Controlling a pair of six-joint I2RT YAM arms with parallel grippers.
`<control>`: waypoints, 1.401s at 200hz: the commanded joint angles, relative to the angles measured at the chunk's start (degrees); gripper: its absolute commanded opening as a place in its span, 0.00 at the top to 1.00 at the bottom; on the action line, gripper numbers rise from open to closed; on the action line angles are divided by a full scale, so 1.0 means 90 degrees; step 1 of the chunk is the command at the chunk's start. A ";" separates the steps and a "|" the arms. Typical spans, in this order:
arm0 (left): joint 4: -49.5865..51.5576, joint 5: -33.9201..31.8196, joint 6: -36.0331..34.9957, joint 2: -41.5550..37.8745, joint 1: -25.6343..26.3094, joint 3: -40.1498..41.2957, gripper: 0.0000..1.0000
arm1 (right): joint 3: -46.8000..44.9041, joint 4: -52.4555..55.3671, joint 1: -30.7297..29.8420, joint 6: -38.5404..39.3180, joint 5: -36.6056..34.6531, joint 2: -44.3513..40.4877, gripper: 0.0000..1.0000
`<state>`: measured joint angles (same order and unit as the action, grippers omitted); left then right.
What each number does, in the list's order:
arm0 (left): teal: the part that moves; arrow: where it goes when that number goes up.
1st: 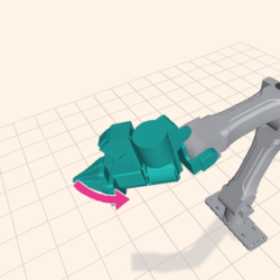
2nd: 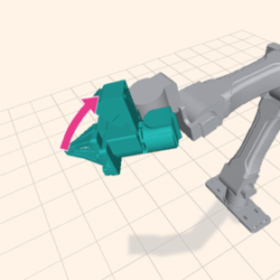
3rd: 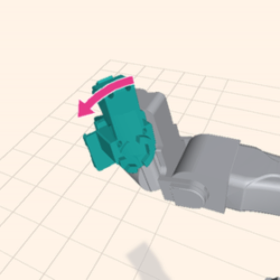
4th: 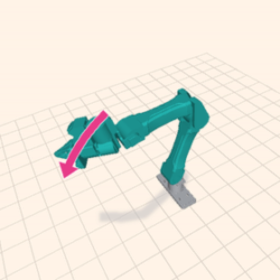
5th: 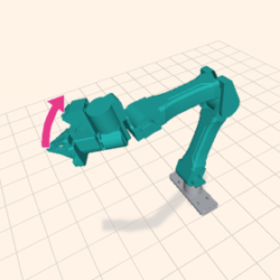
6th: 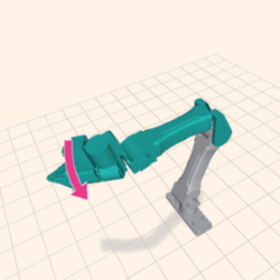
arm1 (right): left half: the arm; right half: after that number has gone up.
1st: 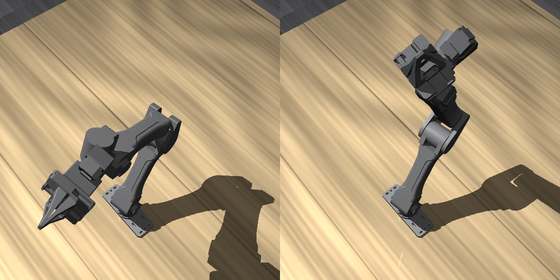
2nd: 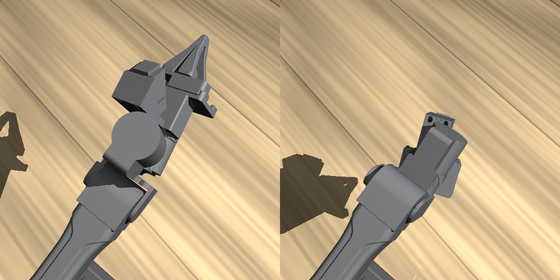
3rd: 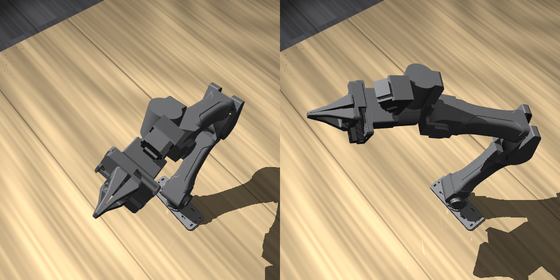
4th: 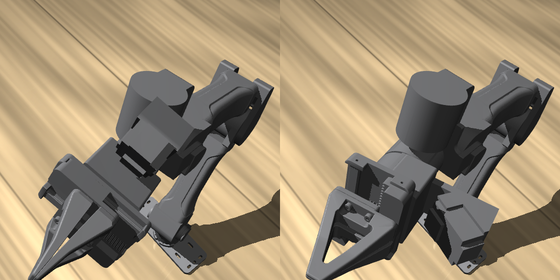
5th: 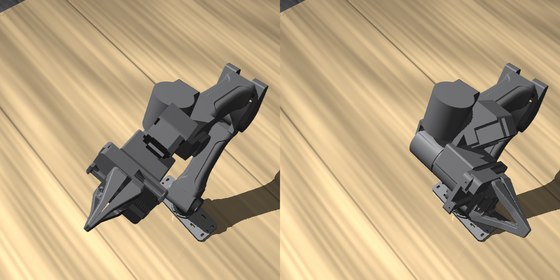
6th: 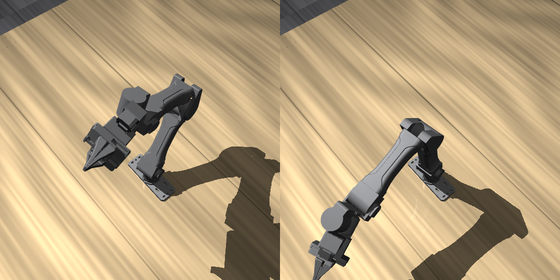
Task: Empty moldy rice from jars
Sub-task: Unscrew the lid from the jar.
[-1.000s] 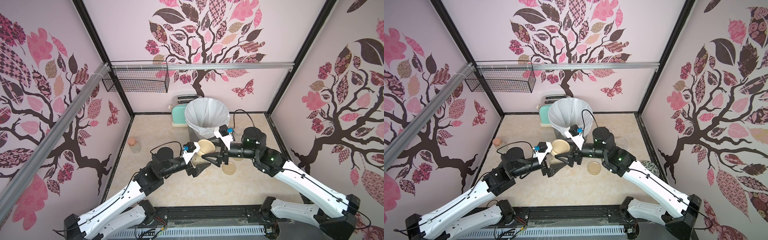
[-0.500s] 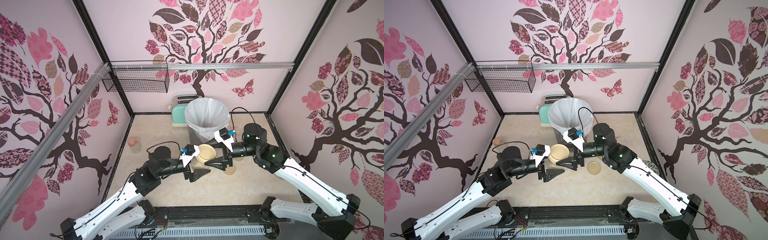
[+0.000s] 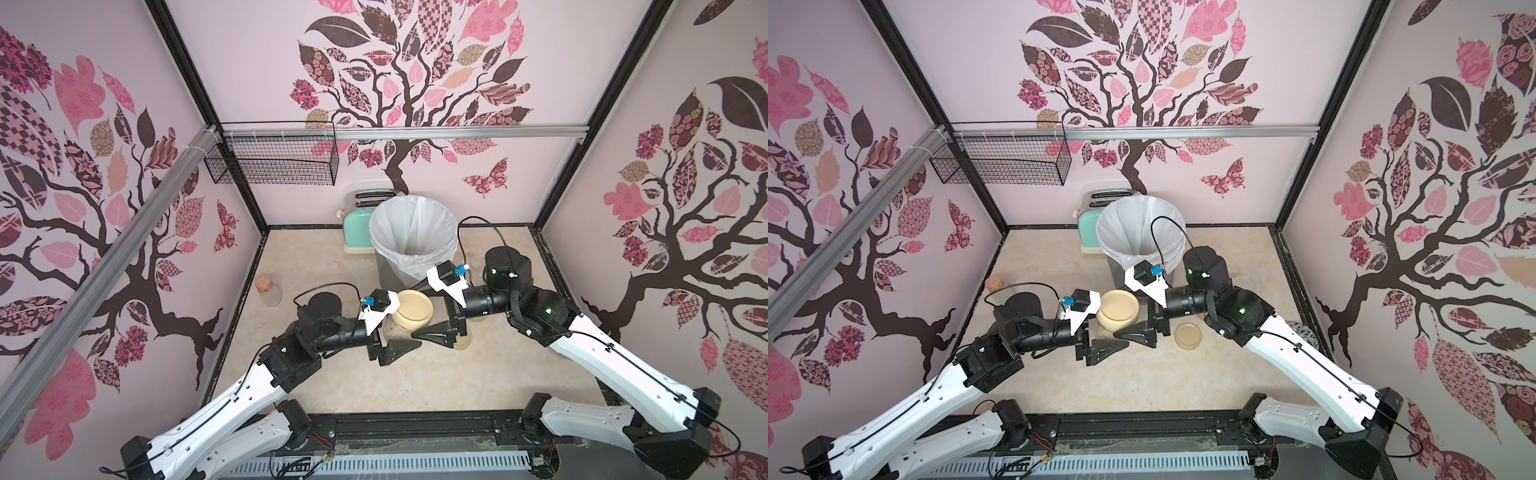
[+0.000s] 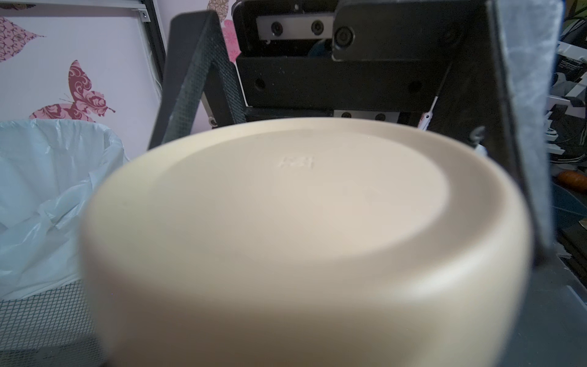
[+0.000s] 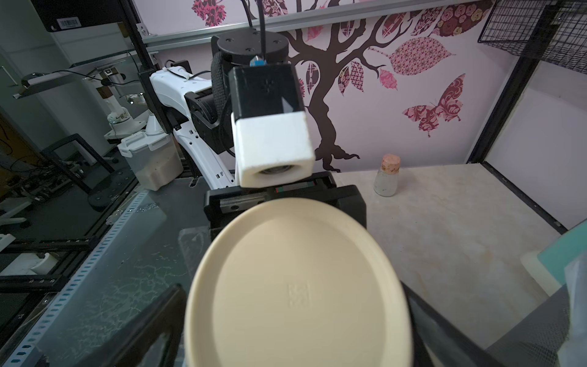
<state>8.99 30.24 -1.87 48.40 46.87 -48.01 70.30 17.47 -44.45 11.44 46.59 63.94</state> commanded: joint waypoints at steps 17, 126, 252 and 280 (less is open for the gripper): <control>-0.0821 -0.0224 0.0095 -0.0194 -0.0067 -0.0193 0.24 | 0.0055 0.0280 -0.0052 -0.0106 -0.0390 -0.0244 0.01; -0.0853 -0.0553 0.0012 -0.0199 -0.0110 -0.0099 0.24 | 0.0133 0.0964 -0.0052 -0.0535 -0.1726 -0.0552 0.00; -0.1198 -0.2213 -0.0153 0.0198 -0.0125 0.0195 0.25 | 0.0713 0.1159 -0.0633 -0.2281 -0.3943 -0.0288 0.00; -0.1275 -0.2724 -0.0180 0.0323 -0.0120 0.0202 0.26 | 0.0829 0.1092 -0.0851 -0.2463 -0.4569 -0.0076 0.01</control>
<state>5.43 10.59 -2.68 51.37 45.89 -45.19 75.72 27.22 -50.89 -8.25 12.71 62.02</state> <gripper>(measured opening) 0.874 0.995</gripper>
